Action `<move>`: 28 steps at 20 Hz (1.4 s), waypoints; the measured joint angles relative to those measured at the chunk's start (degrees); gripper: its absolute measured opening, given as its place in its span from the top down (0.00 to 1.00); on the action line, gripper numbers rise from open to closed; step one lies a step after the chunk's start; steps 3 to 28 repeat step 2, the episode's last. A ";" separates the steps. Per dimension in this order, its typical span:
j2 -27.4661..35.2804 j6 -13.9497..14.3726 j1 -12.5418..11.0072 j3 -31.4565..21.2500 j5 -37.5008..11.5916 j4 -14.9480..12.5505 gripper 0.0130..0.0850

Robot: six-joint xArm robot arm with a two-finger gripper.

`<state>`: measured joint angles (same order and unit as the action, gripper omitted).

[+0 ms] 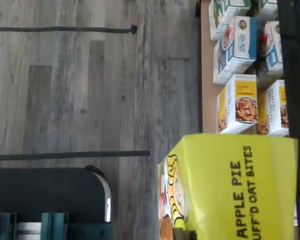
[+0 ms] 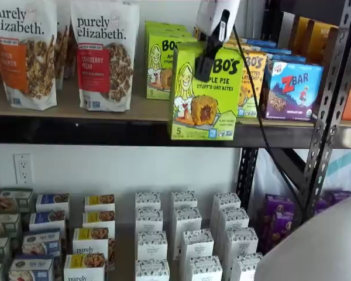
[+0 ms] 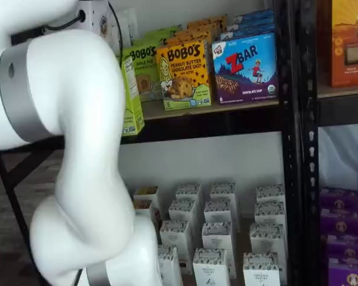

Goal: Pick the green box on the top shelf, the fourth from the left

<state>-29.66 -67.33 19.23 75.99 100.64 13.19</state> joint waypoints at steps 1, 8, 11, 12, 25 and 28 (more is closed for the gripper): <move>-0.59 0.00 -0.08 -0.41 0.47 0.14 0.78; -1.12 0.01 -0.12 -0.78 0.86 0.21 0.78; -1.12 0.01 -0.12 -0.78 0.86 0.21 0.78; -1.12 0.01 -0.12 -0.78 0.86 0.21 0.78; -1.12 0.01 -0.12 -0.78 0.86 0.21 0.78; -1.12 0.01 -0.12 -0.78 0.86 0.21 0.78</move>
